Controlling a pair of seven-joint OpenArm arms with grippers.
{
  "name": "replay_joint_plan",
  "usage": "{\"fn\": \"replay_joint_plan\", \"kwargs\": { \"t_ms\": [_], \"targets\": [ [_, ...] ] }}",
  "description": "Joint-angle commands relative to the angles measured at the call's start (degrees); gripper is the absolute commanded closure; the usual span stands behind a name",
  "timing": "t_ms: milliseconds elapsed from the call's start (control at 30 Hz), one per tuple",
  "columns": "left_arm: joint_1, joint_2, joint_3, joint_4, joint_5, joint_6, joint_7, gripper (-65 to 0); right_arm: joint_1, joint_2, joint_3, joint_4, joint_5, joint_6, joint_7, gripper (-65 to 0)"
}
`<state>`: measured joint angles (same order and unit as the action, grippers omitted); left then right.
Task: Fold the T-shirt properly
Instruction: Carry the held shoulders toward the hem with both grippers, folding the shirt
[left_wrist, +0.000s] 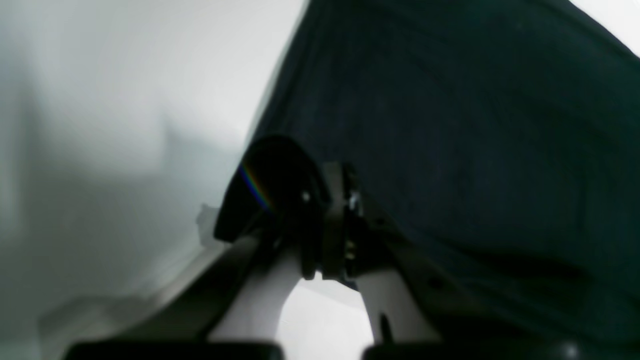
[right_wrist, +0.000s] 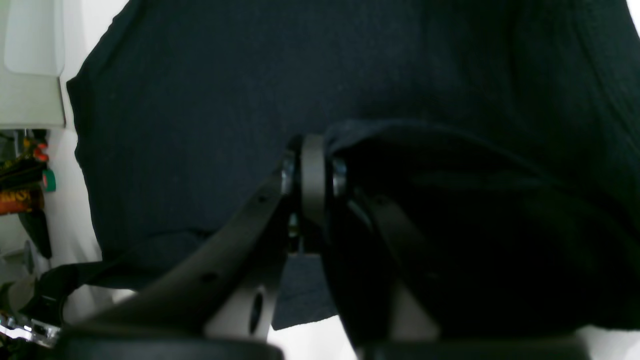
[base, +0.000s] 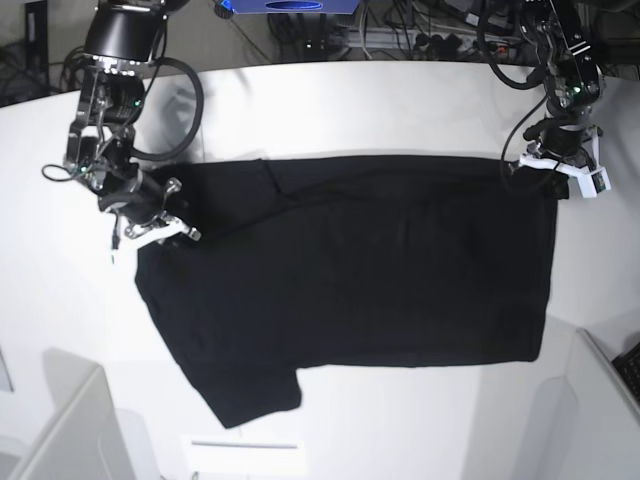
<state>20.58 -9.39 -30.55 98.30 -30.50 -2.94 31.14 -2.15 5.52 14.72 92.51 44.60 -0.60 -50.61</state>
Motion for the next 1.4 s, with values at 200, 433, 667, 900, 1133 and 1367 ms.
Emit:
{"fn": "replay_joint_plan", "kwargs": {
  "t_ms": [200, 433, 667, 900, 1133, 1367],
  "targets": [
    [-1.37, -0.77, -0.44, 1.26, -0.49, 1.05, -1.2, 0.0, 2.81, 1.21, -0.08, -1.04, 0.81, 0.38, 0.9, 0.0],
    [-2.51, -0.77, -0.44, 0.73, -0.49, 1.14, -1.2, 0.0, 3.96, 2.26, -0.08, -2.0, 0.81, 0.38, 0.81, 0.0],
    [-3.48, -0.77, -0.44, 0.73, -0.49, 1.23, -1.2, 0.0, 5.45, 2.35, -0.08, -4.82, 0.81, 0.38, 0.81, 0.0],
    [-3.83, -0.94, -0.44, -0.85, -0.4, 1.23, -1.11, 0.0, 6.5, 2.35, -2.46, -5.43, 0.81, 0.38, 0.98, 0.0],
    [-5.06, -1.65, -0.44, -3.14, -0.4, 1.23, -1.11, 0.0, 7.47, 2.26, -5.09, -5.52, 0.81, 0.29, 1.25, 0.0],
    [-5.94, -2.52, -0.44, -4.37, -0.4, 1.23, -1.11, 0.0, 7.65, 2.26, -5.09, -7.01, -1.92, 0.29, 1.34, 0.0]
  ]
}}
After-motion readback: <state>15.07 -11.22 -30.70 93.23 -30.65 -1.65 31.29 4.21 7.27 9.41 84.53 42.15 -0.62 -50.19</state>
